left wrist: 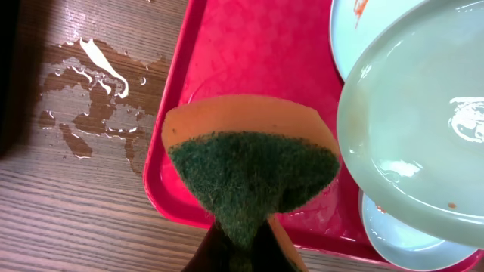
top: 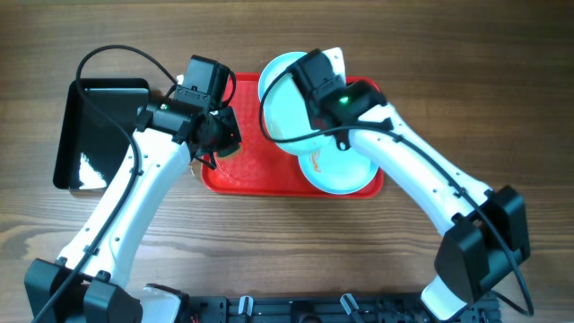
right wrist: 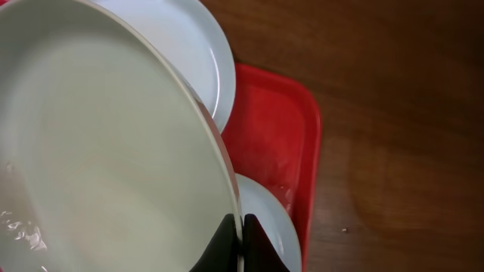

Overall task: Clean dirty plates on tray and stack at the side
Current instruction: 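Lift the top plate off the red tray with the right gripper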

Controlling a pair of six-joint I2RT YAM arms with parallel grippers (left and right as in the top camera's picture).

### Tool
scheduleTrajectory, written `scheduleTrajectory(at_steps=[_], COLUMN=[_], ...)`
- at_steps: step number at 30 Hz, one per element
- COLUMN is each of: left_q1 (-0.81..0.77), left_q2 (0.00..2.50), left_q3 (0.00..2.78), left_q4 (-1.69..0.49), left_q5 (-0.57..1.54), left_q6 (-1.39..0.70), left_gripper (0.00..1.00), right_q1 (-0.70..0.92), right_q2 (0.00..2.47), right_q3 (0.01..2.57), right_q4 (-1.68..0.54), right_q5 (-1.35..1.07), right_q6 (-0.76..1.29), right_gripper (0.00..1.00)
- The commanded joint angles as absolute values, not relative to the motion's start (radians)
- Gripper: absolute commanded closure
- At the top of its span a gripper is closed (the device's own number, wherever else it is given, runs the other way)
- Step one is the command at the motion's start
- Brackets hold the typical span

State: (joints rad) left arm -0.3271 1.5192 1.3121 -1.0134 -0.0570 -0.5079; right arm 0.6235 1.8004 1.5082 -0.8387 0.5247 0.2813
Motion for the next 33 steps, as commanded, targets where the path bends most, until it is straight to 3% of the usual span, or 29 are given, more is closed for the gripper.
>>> scheduleTrajectory(at_steps=[1,9,33], left_q1=[-0.322,-0.322,-0.322], left_q2=[1.526,1.526,1.526], left_q3=[1.326,1.326,1.326], left_q4=[-1.003,-1.003,-1.003], left_q5=[-0.049,-0.049,-0.049], left_q6=[-0.518,-0.518,-0.518], left_gripper=[0.96,0.96,0.96], right_q1=[0.709,0.859,0.891], right_q2=[1.787,1.787,1.787], right_q3=[1.524,1.524,1.524], right_q4=[-0.842,-0.838,-0.820], right_q5=[0.808,1.147,1.176], right_q6=[0.262,0.208,0.213], right_gripper=[0.96,0.96,0.96])
